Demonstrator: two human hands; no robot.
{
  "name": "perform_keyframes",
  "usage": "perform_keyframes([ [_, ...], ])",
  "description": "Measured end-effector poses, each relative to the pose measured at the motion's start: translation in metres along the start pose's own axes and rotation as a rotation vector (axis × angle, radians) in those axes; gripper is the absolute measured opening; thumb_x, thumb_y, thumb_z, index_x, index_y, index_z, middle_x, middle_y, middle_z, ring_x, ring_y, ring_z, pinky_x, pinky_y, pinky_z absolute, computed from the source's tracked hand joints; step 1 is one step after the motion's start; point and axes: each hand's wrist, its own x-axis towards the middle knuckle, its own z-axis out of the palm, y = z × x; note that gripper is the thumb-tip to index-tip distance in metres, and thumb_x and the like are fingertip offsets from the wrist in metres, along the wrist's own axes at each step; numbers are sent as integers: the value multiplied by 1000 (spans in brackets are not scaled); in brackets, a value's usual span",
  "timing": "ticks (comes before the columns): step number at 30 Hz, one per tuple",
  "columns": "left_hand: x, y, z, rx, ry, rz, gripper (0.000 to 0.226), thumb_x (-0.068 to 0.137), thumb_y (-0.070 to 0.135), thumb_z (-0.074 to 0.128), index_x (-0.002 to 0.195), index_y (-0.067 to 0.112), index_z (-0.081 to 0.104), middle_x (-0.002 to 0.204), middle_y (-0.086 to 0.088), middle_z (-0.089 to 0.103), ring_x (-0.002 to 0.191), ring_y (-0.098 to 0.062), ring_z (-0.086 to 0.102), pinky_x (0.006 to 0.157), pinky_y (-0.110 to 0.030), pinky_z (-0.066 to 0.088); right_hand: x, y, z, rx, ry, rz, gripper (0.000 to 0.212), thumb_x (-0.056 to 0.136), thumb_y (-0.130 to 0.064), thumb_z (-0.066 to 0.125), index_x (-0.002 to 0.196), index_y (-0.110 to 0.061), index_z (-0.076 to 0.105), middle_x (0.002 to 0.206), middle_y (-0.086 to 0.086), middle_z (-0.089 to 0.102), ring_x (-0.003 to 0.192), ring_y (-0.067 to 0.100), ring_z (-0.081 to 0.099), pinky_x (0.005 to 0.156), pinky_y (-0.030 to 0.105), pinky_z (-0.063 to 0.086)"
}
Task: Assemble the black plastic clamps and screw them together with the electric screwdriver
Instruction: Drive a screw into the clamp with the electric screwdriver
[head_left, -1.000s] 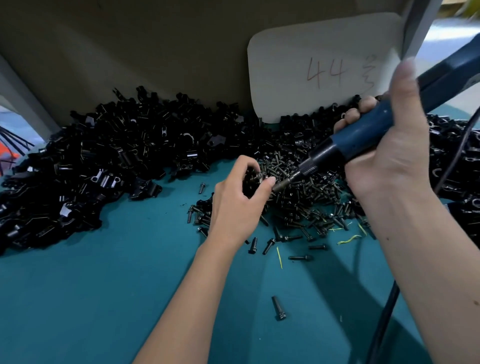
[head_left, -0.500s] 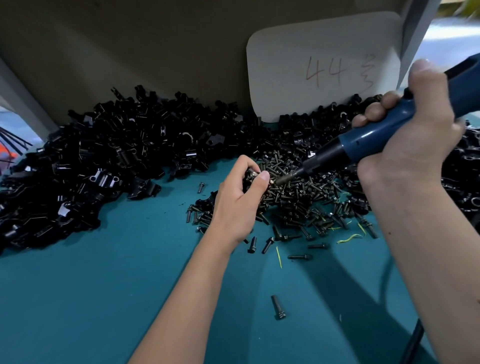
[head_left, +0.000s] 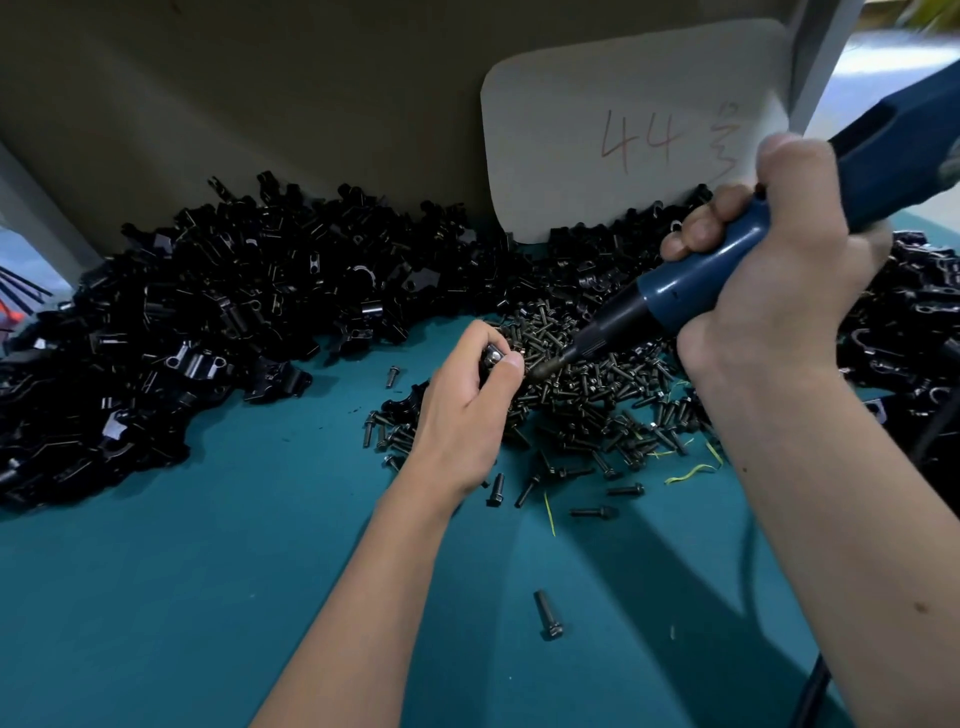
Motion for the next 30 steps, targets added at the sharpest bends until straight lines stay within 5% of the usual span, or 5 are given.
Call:
perform_keyframes([
  [4, -1, 1, 2, 44, 19, 10, 21, 92, 49, 43, 91, 29, 49, 60, 7, 37, 57, -10, 33, 58, -37, 32, -4, 3, 2, -22, -47, -38, 24, 85, 7, 56, 74, -10, 43, 56, 6, 42, 44, 21, 41, 52, 32, 40],
  [9, -2, 0, 0, -14, 15, -28, 20, 89, 50, 46, 88, 31, 50, 59, 9, 37, 56, -13, 33, 58, -40, 31, -6, 4, 2, -20, -85, -46, 28, 85, 8, 54, 67, -12, 44, 56, 7, 41, 44, 21, 40, 52, 32, 39],
  [14, -1, -3, -1, -47, 17, -67, 23, 86, 52, 49, 91, 29, 50, 62, 6, 38, 57, -15, 35, 58, -42, 32, -11, 5, 3, 3, -120, -7, 49, 84, 5, 54, 46, -25, 55, 54, 3, 42, 43, 18, 40, 52, 30, 38],
  [30, -2, -4, 0, -25, 46, -63, 25, 86, 53, 49, 92, 28, 49, 63, 6, 38, 59, -16, 36, 61, -42, 33, -11, 8, 3, 20, -99, -17, 53, 87, 7, 51, 45, -26, 57, 54, 3, 40, 43, 19, 39, 52, 29, 38],
])
